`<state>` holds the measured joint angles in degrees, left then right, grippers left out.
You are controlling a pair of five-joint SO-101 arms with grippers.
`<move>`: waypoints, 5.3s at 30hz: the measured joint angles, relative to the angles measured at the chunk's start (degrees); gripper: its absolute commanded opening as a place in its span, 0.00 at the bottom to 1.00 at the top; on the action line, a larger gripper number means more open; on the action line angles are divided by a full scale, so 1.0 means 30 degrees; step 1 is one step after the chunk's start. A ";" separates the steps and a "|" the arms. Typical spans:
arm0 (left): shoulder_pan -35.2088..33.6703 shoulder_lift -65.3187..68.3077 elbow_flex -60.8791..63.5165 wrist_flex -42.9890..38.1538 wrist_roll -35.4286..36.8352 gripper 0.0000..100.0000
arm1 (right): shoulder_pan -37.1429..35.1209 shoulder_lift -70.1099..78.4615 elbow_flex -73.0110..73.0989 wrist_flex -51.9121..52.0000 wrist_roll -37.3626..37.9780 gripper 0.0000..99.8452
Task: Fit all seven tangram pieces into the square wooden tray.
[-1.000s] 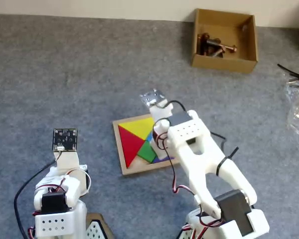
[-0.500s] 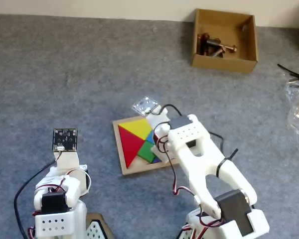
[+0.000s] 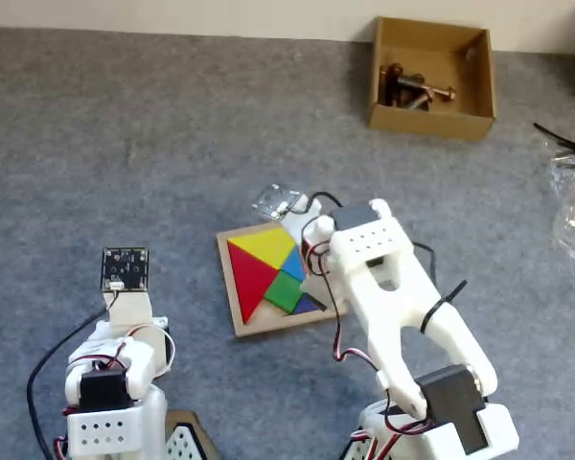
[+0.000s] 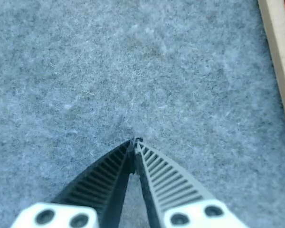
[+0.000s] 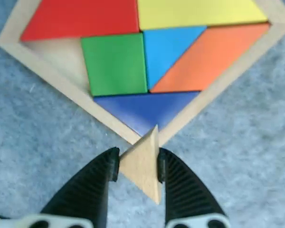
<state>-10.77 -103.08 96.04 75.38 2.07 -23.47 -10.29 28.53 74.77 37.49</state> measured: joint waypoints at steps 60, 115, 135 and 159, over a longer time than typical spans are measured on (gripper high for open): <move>0.0000 0.0000 0.0000 0.0000 0.0000 0.00 | -0.1875 -0.0029 0.1817 0.2579 1.2894 0.01; 0.0000 0.0000 0.0000 0.0000 0.0000 0.00 | 0.4161 -0.0029 -0.2432 -0.0234 -1.2923 0.01; 0.0000 0.0000 0.0000 0.0000 0.0000 0.00 | 0.5919 0.0000 -0.1465 -0.3780 -1.2952 0.01; 0.0000 0.0000 0.0000 0.0000 0.0000 0.00 | 0.5919 -1.2923 0.4366 -0.1934 -1.0696 0.01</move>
<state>-10.77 -103.08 96.04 75.38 2.07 -5.71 -49.05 41.63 68.97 5.41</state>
